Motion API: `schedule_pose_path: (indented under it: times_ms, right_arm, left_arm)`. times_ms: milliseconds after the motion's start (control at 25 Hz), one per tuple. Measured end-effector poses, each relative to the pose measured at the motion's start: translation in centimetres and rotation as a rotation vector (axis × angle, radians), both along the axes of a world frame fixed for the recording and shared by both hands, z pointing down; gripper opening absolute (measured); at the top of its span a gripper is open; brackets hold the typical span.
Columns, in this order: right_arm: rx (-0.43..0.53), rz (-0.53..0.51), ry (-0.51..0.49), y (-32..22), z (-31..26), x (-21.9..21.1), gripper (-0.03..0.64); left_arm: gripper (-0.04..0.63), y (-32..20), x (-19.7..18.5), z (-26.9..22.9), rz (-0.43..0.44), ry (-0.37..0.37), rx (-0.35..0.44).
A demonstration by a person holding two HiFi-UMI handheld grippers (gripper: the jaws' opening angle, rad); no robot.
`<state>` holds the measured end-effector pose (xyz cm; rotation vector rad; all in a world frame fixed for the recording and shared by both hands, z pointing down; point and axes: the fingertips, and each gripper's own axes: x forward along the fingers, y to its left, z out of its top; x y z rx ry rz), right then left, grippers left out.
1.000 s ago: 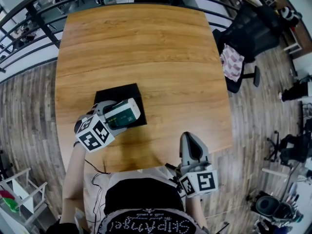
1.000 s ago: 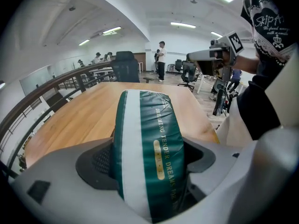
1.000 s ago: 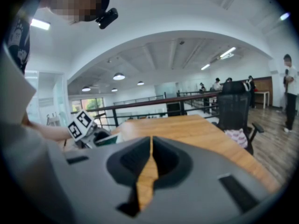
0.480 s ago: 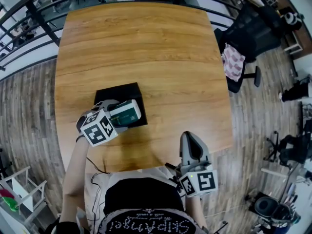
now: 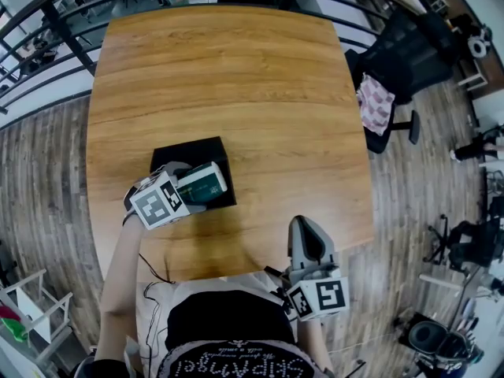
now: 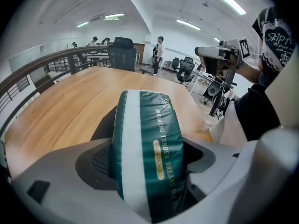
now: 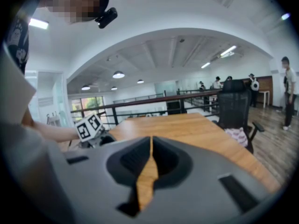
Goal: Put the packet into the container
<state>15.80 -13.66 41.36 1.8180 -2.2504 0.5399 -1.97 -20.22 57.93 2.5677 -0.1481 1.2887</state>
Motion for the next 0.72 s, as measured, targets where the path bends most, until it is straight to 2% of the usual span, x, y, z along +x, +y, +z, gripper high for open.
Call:
schedule_pose_path:
  times_ms: [360,720]
  right_arm:
    - [0.007,-0.007,-0.002,-0.06,-0.07,0.00,0.038]
    - [0.013,-0.001,0.000,0.14,-0.34,-0.04,0.038]
  left_arm:
    - [0.396,0.08,0.31,0.28,0.003,-0.004,-0.009]
    - [0.397,-0.04,0.19,0.23,-0.017,-0.040,-0.015]
